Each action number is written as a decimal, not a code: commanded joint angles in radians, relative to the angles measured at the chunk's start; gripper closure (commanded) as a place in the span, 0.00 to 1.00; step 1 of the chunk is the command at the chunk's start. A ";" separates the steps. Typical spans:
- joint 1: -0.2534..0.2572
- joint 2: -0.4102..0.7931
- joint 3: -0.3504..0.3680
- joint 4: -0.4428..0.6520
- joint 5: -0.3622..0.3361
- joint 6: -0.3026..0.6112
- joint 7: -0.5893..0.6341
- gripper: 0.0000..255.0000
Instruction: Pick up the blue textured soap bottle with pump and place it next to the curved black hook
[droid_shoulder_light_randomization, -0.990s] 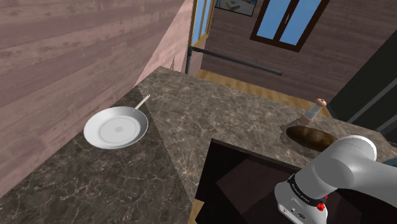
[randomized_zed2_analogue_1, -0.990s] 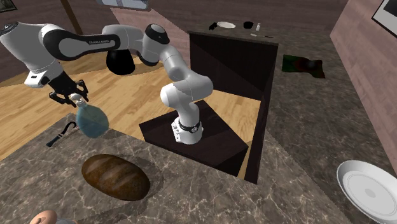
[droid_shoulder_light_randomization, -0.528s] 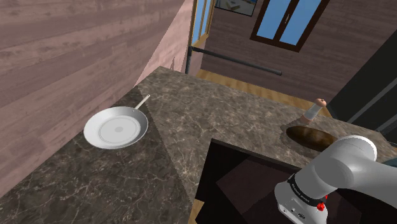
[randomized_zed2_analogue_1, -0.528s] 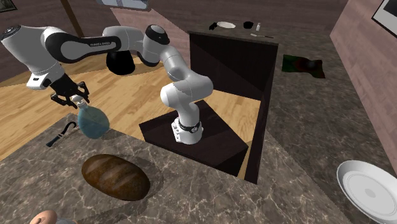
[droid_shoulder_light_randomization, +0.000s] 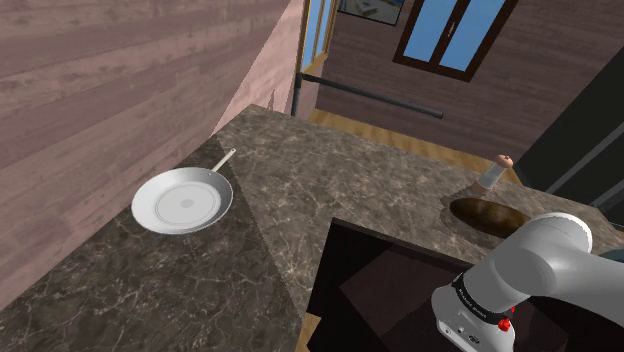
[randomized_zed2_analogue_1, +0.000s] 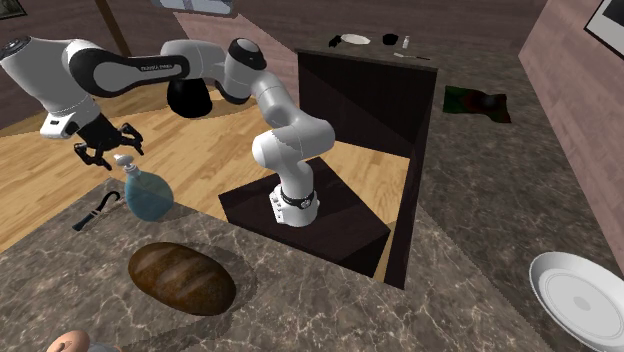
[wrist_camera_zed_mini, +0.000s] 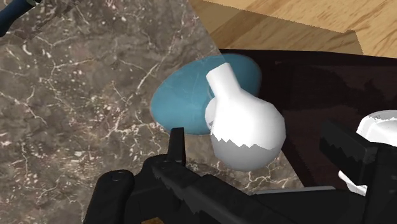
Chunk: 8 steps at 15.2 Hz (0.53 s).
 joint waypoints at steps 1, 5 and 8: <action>0.023 0.027 0.022 0.045 0.023 -0.025 -0.006 0.00; 0.048 0.059 0.045 0.099 0.047 -0.054 -0.016 0.00; 0.048 0.059 0.045 0.100 0.047 -0.054 -0.016 0.00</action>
